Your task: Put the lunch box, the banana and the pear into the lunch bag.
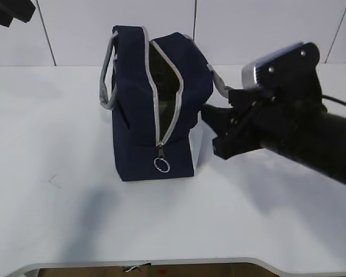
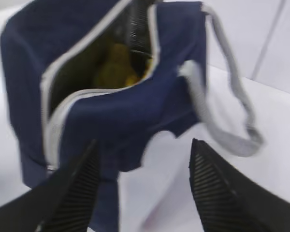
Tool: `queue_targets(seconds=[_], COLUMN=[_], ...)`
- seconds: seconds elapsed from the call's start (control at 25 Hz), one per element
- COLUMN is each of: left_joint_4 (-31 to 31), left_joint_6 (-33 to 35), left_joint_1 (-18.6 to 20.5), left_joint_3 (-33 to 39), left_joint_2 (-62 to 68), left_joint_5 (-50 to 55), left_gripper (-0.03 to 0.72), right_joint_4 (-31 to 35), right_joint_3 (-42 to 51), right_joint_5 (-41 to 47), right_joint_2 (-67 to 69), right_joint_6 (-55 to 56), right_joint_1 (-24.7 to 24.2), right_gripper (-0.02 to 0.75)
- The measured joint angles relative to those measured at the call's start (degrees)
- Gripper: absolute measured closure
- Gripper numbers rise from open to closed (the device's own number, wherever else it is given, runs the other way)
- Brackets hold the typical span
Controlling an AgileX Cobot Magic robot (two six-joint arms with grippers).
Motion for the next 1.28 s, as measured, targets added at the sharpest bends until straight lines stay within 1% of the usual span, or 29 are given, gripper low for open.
queue_targets(seconds=[0.08,0.12,0.16,0.24,0.36,0.56,0.84,1.16,1.28], left_joint_4=[0.0,0.0,0.0,-0.1,-0.4,-1.5,-2.9,-3.0,-3.0], left_joint_6=[-0.1,-0.2,-0.4,-0.6,-1.0,-2.0,-2.3,-2.5,-2.5], left_joint_1=[0.0,0.0,0.0,0.0,0.0,0.0,0.0,0.0,0.0], left_joint_3=[0.0,0.0,0.0,0.0,0.0,0.0,0.0,0.0,0.0], left_joint_2=[0.0,0.0,0.0,0.0,0.0,0.0,0.0,0.0,0.0], left_joint_5=[0.0,0.0,0.0,0.0,0.0,0.0,0.0,0.0,0.0], left_gripper=[0.354,0.354,0.354,0.354,0.354,0.357,0.360,0.360,0.360], right_joint_4=[-4.8,-6.8,-7.9,-9.3,-10.5,-16.6,-18.0,-18.4,-19.5], right_joint_3=[3.2,4.7,5.9,7.3,7.8,7.9,7.7,3.5,2.0], right_joint_5=[-10.5,-14.1,-17.6,-21.0,-23.7,-29.9,-36.2,-37.1,-37.3], right_joint_2=[2.6,3.7,4.8,6.8,10.3,16.7,24.3,29.0,30.6], right_joint_6=[3.8,5.4,6.3,7.7,8.4,8.8,8.9,9.9,10.4], right_joint_1=[0.3,0.4,0.4,0.4,0.4,0.4,0.4,0.4,0.4], right_gripper=[0.257,0.257,0.257,0.257,0.257,0.257,0.257,0.257,0.258])
